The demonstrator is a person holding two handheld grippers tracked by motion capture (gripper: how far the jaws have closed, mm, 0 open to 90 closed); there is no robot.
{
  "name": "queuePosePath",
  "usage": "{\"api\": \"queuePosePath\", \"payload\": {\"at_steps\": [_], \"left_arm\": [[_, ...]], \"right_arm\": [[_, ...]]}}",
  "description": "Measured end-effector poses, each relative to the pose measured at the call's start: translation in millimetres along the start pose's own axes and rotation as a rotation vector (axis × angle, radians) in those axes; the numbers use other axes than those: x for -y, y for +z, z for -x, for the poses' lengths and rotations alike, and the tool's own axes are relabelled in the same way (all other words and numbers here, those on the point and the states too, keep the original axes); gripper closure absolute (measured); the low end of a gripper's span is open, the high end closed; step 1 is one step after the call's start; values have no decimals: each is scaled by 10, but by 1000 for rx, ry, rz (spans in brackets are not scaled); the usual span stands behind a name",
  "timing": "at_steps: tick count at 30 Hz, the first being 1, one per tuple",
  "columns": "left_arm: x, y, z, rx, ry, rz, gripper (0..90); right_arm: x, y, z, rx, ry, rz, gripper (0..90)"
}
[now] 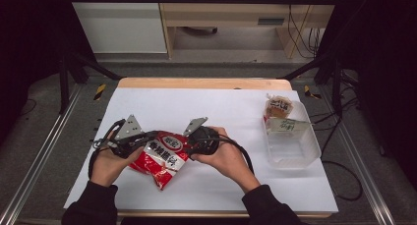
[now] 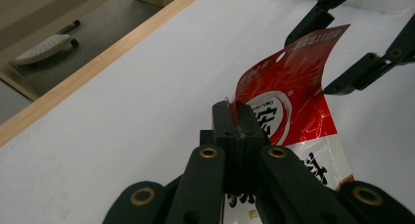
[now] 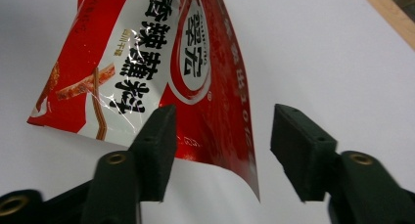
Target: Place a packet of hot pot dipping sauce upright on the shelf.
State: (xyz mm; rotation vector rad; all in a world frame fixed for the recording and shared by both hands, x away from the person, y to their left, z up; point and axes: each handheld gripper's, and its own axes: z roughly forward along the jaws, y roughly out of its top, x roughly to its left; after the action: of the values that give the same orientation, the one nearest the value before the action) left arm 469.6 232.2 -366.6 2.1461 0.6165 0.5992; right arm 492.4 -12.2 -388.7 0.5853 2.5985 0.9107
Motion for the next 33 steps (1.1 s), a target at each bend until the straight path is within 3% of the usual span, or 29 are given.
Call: {"api": "queuePosePath", "payload": {"at_steps": [9, 24, 29, 33], "left_arm": [[21, -1, -27, 0, -8, -2, 900], [39, -22, -47, 1, -21, 12, 900], [62, -34, -68, 7, -41, 26, 900], [78, -74, -94, -1, -57, 40, 725]], "right_arm": [[-65, 164, 23, -41, -1, -29, 604], [-65, 214, 59, -89, -16, -17, 860], [-82, 189, 43, -91, -29, -5, 895], [-109, 112, 56, -88, -33, -1, 897]]}}
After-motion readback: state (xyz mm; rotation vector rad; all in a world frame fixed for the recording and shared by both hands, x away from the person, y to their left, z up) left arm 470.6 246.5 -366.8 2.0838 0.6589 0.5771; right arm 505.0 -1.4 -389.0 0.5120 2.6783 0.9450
